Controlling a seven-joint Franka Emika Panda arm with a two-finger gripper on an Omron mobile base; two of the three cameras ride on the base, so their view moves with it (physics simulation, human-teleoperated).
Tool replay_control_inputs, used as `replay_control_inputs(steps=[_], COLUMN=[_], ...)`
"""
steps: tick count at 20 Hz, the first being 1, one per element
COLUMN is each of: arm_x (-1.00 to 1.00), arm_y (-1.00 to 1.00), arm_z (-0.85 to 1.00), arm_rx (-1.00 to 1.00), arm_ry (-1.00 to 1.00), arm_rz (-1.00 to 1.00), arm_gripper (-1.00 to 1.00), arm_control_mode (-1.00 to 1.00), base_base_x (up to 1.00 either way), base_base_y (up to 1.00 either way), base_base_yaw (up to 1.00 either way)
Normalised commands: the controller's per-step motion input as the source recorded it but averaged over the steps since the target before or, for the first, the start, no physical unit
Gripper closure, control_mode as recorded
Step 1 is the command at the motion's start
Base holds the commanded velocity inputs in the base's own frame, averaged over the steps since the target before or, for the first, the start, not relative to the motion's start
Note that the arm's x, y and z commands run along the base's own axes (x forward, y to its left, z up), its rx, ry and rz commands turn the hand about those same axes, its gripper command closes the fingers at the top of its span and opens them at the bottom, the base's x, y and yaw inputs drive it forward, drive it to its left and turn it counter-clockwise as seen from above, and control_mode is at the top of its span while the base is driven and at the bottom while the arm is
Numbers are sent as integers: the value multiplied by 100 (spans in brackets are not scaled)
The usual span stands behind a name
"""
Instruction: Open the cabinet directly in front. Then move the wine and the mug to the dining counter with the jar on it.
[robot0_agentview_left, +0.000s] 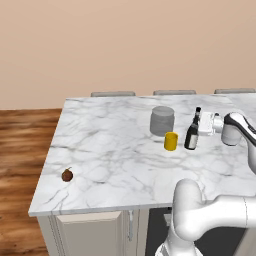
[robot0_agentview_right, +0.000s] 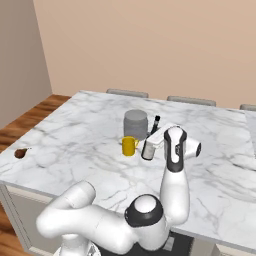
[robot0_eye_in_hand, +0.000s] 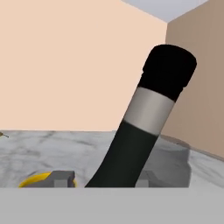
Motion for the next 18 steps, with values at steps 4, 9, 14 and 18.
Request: replay_control_inputs(steps=[4,9,14,18], arm_x=[0,0,0,0], arm_y=[33,37,43,33], arm_z=[-46,-44,-42,-40], arm_rx=[0,0,-1,-2], arm_ry=[-16,-10,-2,0], arm_rz=[0,0,0,0], arm_gripper=[100,100,100,-100], arm_control_mode=[-100,-100,-100,-100], base_base_x=[0,0,0,0], base_base_y=[0,0,0,0], base_base_yaw=[0,0,0,0])
